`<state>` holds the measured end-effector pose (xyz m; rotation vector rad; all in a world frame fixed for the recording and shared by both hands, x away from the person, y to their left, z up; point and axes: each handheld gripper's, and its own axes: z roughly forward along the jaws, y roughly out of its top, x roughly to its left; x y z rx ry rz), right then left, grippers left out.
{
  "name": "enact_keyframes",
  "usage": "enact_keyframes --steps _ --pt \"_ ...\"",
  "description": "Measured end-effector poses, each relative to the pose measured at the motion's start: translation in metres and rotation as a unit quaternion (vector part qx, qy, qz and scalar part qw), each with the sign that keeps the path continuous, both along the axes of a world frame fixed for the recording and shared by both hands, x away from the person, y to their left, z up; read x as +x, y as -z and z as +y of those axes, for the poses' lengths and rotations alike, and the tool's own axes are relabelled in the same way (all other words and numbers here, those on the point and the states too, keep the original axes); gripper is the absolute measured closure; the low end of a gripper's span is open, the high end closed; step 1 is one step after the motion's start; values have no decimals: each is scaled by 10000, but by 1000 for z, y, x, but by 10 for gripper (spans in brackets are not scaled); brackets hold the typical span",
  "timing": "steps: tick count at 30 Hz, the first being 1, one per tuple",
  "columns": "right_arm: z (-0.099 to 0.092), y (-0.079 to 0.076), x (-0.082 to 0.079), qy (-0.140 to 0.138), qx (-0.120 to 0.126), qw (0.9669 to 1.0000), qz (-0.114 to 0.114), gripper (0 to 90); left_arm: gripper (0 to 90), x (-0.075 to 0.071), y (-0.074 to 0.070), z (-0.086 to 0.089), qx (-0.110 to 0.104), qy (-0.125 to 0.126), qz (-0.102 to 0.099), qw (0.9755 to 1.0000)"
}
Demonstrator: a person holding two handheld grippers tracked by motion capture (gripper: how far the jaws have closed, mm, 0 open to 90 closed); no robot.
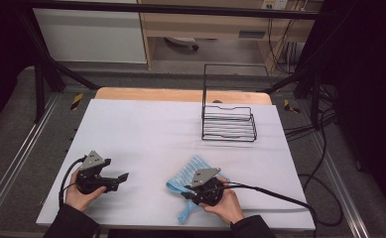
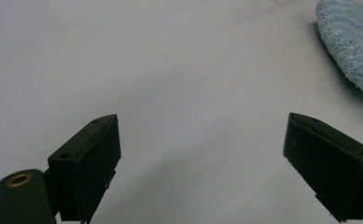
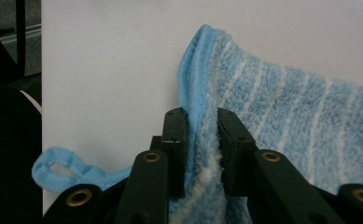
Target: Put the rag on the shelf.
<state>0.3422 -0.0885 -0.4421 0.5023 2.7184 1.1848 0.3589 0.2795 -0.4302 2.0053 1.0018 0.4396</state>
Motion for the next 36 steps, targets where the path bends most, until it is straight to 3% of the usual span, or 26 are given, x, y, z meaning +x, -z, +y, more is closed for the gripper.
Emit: enact_keyframes --steps 3,4,9,10,13,15,21,22,23,24,25,26,28,36 --pt "0 -1 0 95 102 9998 113 605 85 1 0 -2 5 -32 72 10000" --pt "-2 -5 0 177 168 9997 81 525 88 1 0 -3 8 -40 90 10000" --pt "-10 -17 1 430 446 9981 62 399 89 0 -3 -7 1 -23 135 9999" --pt "-17 -22 3 591 584 9965 51 344 89 0 -4 -8 -7 -5 123 9999" --pt "-26 -27 6 807 581 9950 -41 293 92 -1 -9 -13 -32 55 110 9999" --pt "-42 -33 12 1166 707 9906 -95 253 109 -2 -13 -17 -44 97 106 9999" --pt "-70 -37 16 1681 738 9830 -76 298 167 -4 -27 -36 -73 260 58 9996" --pt "-80 -36 17 1919 716 9788 -28 341 201 -4 -29 -41 -62 285 69 9996" --pt "-80 -36 17 1919 716 9788 -28 341 201 -5 -31 -45 -39 328 77 9994" --pt "-89 -32 16 2094 783 9747 53 367 224 -5 -32 -50 6 371 88 9993" --pt "-89 -32 16 2094 783 9747 53 367 224 -5 -33 -56 24 398 121 9991" --pt "-96 -27 16 2256 749 9713 107 386 244 -4 -34 -62 69 438 147 9989" --pt "-99 -24 15 2308 730 9702 127 399 254 -3 -35 -74 131 537 202 9983" --pt "-114 -9 14 2765 780 9573 332 503 341 1 -30 -129 351 858 435 9947"
